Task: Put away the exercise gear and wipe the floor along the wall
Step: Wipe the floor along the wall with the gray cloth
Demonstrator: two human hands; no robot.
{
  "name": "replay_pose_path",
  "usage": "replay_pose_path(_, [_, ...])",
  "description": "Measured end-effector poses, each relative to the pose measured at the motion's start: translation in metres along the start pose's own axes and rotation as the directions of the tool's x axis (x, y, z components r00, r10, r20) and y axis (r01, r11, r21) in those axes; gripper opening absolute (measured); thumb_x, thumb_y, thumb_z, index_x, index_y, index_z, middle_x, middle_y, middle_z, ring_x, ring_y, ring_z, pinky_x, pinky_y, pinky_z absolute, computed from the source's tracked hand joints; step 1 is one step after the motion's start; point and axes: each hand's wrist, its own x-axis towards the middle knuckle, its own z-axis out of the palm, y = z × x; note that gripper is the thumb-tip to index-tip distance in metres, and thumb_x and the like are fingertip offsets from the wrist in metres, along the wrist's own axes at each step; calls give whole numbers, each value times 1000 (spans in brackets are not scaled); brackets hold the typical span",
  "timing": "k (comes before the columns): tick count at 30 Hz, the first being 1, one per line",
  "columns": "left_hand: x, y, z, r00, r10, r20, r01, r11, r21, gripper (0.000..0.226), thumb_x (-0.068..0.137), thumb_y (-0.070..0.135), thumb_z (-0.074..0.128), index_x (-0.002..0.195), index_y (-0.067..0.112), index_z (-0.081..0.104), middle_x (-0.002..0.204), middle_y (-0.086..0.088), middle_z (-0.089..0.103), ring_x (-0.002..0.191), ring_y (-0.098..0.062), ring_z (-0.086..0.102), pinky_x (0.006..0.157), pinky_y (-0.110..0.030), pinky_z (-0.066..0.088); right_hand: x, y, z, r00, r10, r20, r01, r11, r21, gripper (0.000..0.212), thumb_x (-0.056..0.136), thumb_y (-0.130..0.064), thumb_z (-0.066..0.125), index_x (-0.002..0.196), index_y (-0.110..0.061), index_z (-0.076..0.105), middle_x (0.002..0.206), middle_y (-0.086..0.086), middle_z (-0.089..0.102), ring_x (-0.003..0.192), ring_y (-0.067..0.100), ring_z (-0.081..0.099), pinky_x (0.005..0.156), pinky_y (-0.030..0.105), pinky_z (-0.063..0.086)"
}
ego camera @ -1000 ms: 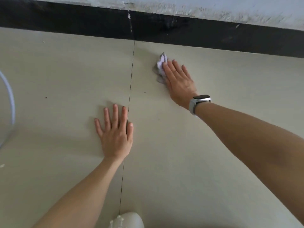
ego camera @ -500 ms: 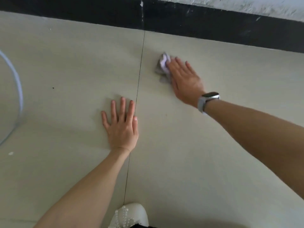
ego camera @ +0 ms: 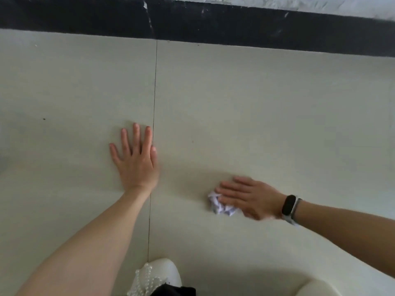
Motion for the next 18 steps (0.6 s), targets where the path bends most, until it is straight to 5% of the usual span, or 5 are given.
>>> replay_pose_path(2, [0, 2, 0, 1000, 6, 2, -6, 1000, 4, 52, 93, 31, 21, 142, 22, 32, 152, -8, 28, 140, -37, 22, 108, -62, 10, -10, 53, -10, 898, 424, -115, -425, 905, 20, 53, 91, -26, 26, 140, -8, 29, 145, 9, 35, 141, 25, 23, 115, 35, 13])
replay_pose_path(4, [-1, 8, -2, 1000, -26, -11, 26, 1000, -11, 50, 93, 27, 26, 142, 20, 33, 152, -9, 27, 140, -37, 20, 108, -64, 9, -28, 108, -24, 563, 814, -142, -795, 580, 177, 56, 90, -23, 25, 139, 3, 29, 144, 24, 34, 135, 39, 33, 116, 41, 17])
replay_pose_path(8, [-9, 39, -8, 987, -159, 19, 161, 982, -99, 52, 93, 24, 24, 144, 17, 28, 155, -8, 19, 143, -33, 12, 108, -64, 2, -34, 137, -37, 156, 987, -46, -907, 162, 389, 60, 89, -26, 19, 143, 1, 19, 152, 23, 17, 141, 39, 14, 117, 48, 12])
replay_pose_path(14, [-24, 89, -9, 973, 214, 81, -211, 976, -45, 51, 91, 27, 27, 140, 14, 35, 149, -15, 32, 139, -37, 25, 103, -69, 11, -15, -34, 5, 958, 260, -121, -252, 965, 74, 46, 93, -32, 31, 137, -21, 38, 145, 2, 40, 136, 24, 35, 113, 40, 17])
replay_pose_path(18, [-8, 115, -4, 954, 280, 106, -286, 957, 44, 58, 87, 31, 42, 141, 15, 30, 149, -22, 28, 137, -45, 23, 98, -75, 13, -54, -20, 16, 995, 83, -55, -80, 995, 61, 44, 93, -28, 37, 135, -17, 38, 143, -1, 43, 135, 15, 35, 114, 35, 20])
